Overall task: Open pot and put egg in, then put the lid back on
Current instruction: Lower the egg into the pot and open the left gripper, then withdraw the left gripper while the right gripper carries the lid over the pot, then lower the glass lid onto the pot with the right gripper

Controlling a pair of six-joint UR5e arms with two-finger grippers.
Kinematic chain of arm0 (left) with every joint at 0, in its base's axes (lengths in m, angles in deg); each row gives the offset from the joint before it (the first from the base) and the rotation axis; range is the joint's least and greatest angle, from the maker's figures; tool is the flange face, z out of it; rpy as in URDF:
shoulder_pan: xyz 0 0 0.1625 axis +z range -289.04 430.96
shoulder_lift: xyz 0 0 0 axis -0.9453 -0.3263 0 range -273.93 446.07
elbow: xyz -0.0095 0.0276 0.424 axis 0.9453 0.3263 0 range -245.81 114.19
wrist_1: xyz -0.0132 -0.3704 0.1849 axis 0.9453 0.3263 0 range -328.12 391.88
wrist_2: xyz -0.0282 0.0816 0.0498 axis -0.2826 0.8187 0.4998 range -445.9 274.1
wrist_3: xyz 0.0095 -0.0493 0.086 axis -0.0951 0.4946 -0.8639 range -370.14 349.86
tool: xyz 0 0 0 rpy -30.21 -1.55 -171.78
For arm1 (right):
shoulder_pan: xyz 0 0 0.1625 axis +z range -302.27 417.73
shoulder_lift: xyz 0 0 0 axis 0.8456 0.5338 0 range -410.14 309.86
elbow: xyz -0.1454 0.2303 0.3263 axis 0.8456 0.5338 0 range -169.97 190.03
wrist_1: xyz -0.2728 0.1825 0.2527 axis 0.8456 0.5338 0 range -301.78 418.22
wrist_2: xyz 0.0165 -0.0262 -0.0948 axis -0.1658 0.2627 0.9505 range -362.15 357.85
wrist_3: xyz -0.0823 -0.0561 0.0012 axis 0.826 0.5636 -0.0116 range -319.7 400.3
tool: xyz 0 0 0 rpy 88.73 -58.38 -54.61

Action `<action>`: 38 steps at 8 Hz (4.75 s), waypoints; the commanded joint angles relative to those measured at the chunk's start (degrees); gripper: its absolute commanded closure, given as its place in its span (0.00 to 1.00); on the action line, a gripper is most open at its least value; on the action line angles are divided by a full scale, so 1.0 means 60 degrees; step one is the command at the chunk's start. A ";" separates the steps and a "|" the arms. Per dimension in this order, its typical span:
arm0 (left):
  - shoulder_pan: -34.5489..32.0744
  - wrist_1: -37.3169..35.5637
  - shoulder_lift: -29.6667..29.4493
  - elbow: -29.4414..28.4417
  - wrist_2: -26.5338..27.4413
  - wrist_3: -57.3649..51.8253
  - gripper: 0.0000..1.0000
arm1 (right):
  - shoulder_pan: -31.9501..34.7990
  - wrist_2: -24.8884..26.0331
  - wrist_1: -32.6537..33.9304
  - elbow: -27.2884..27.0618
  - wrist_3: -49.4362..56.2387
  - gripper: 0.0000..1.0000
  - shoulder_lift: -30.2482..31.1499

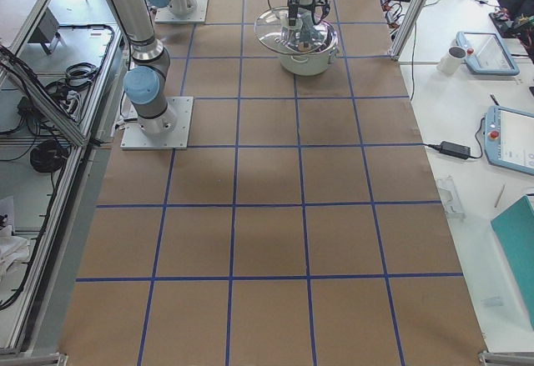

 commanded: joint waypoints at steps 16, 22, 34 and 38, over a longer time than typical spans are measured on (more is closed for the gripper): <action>0.3662 0.5523 0.4387 -0.0285 0.1151 -0.3330 0.00 | 0.3165 -0.0127 0.2387 0.1450 -0.4407 0.76 -0.3938; 0.3574 0.5495 0.4506 -0.0094 0.1122 -0.3315 0.00 | 0.3223 -0.0174 0.2198 0.1260 -0.4408 0.75 -0.4247; 0.3603 0.5465 0.4491 -0.0021 0.1136 -0.3315 0.00 | 0.3223 -0.0174 0.3209 0.1245 -0.4276 0.75 -0.4496; 0.3574 0.5465 0.4491 -0.0021 0.1165 -0.3242 0.00 | 0.3223 -0.0159 0.3355 0.1187 -0.4291 0.48 -0.4525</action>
